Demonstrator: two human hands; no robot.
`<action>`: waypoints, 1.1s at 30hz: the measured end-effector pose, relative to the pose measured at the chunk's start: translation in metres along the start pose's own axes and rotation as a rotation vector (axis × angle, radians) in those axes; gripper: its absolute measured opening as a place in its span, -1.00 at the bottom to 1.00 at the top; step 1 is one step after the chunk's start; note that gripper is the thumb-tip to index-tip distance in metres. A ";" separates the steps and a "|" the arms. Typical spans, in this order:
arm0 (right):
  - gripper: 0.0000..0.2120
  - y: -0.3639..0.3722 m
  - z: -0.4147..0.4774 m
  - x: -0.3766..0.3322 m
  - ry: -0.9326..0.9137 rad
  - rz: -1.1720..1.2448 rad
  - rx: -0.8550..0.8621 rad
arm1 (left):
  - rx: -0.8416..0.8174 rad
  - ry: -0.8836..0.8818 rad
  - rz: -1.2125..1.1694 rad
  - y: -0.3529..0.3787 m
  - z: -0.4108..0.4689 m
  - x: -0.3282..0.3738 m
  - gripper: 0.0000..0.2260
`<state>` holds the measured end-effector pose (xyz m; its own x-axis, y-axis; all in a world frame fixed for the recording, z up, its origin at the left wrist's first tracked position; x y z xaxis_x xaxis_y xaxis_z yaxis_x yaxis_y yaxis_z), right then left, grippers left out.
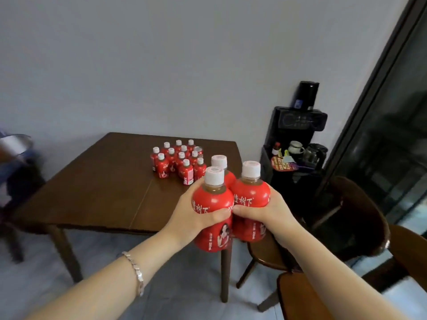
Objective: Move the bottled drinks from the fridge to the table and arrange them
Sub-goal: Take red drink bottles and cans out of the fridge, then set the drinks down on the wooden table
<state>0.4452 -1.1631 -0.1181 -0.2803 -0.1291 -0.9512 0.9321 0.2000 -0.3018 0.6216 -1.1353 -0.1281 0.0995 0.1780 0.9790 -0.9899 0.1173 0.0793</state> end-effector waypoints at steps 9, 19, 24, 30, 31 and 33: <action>-0.46 0.104 0.170 0.042 0.022 0.029 -0.193 | 0.114 -0.086 0.018 -0.138 0.100 -0.060 -0.32; -0.26 0.202 0.306 0.102 0.169 0.138 -0.152 | 0.013 -0.241 0.023 -0.272 0.207 -0.139 -0.30; -0.23 0.229 0.358 0.147 0.238 0.156 -0.131 | -0.025 -0.311 0.032 -0.308 0.252 -0.190 -0.28; -0.17 0.255 0.415 0.209 0.303 0.157 -0.199 | -0.074 -0.349 0.073 -0.347 0.296 -0.261 -0.17; -0.16 0.259 0.426 0.219 0.310 0.153 -0.197 | -0.082 -0.345 0.073 -0.353 0.304 -0.275 -0.16; -0.17 0.264 0.437 0.233 0.307 0.133 -0.167 | -0.093 -0.317 0.102 -0.360 0.314 -0.292 -0.15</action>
<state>0.7259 -1.5648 -0.3917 -0.2383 0.2006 -0.9502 0.9219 0.3546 -0.1563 0.9175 -1.5364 -0.3837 -0.0502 -0.1177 0.9918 -0.9782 0.2062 -0.0250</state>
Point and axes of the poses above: each hand's wrist, its own z-axis towards the middle knuckle, its own y-axis out of the palm, x = y × z, the point moved 2 cm from there along z, towards the middle knuckle, and after that the axes turned 6 degrees about -z, right-handed, at the moved point
